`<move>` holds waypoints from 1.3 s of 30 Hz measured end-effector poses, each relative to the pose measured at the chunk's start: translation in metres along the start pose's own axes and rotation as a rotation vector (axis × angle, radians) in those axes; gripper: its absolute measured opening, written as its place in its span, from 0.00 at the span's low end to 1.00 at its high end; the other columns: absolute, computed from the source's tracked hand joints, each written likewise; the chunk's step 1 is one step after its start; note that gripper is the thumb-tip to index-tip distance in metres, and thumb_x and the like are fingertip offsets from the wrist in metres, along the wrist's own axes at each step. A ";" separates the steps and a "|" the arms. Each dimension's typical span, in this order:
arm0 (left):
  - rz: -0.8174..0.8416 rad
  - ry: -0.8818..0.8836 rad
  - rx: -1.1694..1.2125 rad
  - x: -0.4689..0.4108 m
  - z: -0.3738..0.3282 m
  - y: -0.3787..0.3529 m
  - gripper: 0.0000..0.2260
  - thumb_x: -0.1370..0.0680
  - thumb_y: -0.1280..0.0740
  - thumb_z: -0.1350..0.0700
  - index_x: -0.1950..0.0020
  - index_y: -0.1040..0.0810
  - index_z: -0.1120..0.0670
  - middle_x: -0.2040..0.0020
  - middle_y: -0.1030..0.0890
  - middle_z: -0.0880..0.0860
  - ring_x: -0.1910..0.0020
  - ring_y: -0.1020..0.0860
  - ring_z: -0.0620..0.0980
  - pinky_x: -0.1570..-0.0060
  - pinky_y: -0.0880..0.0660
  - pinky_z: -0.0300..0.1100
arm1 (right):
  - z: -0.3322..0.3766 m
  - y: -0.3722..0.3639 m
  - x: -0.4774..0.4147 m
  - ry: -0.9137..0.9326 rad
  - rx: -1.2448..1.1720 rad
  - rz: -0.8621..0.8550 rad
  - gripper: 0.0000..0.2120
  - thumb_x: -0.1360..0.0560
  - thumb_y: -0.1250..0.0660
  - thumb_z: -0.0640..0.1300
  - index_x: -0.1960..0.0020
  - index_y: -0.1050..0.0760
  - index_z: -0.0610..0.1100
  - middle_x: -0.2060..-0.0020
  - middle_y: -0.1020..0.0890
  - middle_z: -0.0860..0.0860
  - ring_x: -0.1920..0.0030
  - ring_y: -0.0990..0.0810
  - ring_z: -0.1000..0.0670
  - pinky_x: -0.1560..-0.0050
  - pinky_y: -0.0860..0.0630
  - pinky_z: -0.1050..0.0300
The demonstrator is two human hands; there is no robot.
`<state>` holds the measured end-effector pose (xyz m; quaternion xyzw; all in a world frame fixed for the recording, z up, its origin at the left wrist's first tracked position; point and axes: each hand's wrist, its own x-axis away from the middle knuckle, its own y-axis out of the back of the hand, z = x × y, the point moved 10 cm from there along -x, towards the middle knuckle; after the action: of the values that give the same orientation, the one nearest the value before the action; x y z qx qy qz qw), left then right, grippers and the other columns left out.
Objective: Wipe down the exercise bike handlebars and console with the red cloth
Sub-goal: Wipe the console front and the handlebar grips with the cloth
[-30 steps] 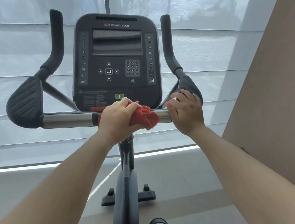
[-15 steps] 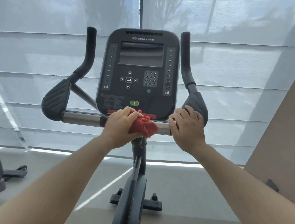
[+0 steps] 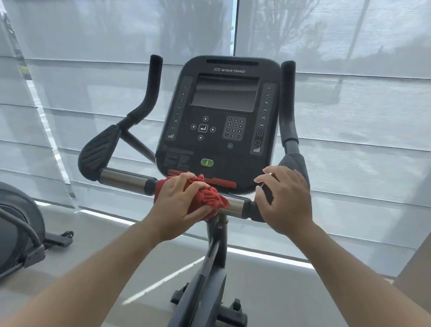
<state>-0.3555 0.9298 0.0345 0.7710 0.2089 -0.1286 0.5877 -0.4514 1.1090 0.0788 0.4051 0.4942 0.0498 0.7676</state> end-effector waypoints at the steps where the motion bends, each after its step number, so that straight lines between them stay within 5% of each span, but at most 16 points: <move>1: 0.022 -0.022 -0.018 -0.004 -0.005 0.000 0.24 0.26 0.42 0.35 0.35 0.30 0.45 0.35 0.32 0.49 0.36 0.35 0.51 0.31 0.38 0.52 | 0.001 0.001 0.000 0.007 -0.007 -0.010 0.17 0.28 0.45 0.52 0.53 0.20 0.47 0.50 0.20 0.51 0.43 0.25 0.49 0.37 0.33 0.45; 6: 0.174 -0.171 -0.110 -0.030 -0.051 -0.014 0.23 0.26 0.44 0.34 0.39 0.27 0.47 0.44 0.26 0.47 0.47 0.27 0.48 0.44 0.27 0.46 | 0.005 0.008 0.001 0.049 -0.050 -0.067 0.17 0.27 0.46 0.49 0.55 0.20 0.43 0.56 0.19 0.49 0.48 0.23 0.48 0.43 0.29 0.48; 11: 0.148 -0.241 -0.109 -0.035 -0.074 -0.020 0.20 0.25 0.41 0.37 0.40 0.27 0.47 0.46 0.25 0.47 0.50 0.26 0.48 0.49 0.25 0.45 | 0.007 0.013 0.000 0.048 -0.073 -0.084 0.18 0.26 0.47 0.48 0.56 0.20 0.42 0.57 0.19 0.48 0.49 0.22 0.46 0.44 0.29 0.48; 20: 0.137 -0.197 -0.043 -0.023 -0.010 0.004 0.20 0.27 0.32 0.44 0.36 0.27 0.46 0.41 0.26 0.44 0.43 0.28 0.46 0.42 0.27 0.48 | 0.006 0.005 0.002 0.029 0.002 -0.023 0.21 0.24 0.50 0.51 0.55 0.20 0.46 0.54 0.20 0.51 0.45 0.24 0.47 0.41 0.30 0.49; 28: 0.030 -0.274 -0.153 -0.021 -0.061 -0.014 0.23 0.28 0.36 0.38 0.36 0.28 0.46 0.40 0.26 0.46 0.45 0.26 0.49 0.46 0.27 0.45 | 0.007 0.001 0.002 0.027 0.035 0.010 0.21 0.24 0.51 0.53 0.55 0.20 0.48 0.54 0.20 0.52 0.45 0.25 0.48 0.40 0.31 0.49; 34: 0.138 -0.278 -0.059 -0.015 -0.056 -0.012 0.26 0.27 0.43 0.35 0.31 0.35 0.41 0.35 0.30 0.45 0.38 0.31 0.47 0.35 0.35 0.46 | 0.007 -0.002 0.003 0.029 0.057 0.079 0.24 0.24 0.54 0.53 0.52 0.20 0.47 0.50 0.20 0.51 0.40 0.27 0.47 0.37 0.34 0.50; 39: 0.201 -0.107 0.107 -0.014 -0.028 -0.008 0.21 0.21 0.44 0.45 0.30 0.43 0.50 0.29 0.35 0.52 0.29 0.38 0.52 0.29 0.42 0.51 | 0.007 -0.001 0.003 0.025 0.058 0.054 0.23 0.24 0.53 0.53 0.54 0.20 0.48 0.52 0.21 0.52 0.42 0.27 0.48 0.38 0.34 0.51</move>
<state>-0.3732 0.9563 0.0422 0.8103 0.0917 -0.1209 0.5660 -0.4450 1.1061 0.0778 0.4399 0.4937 0.0610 0.7477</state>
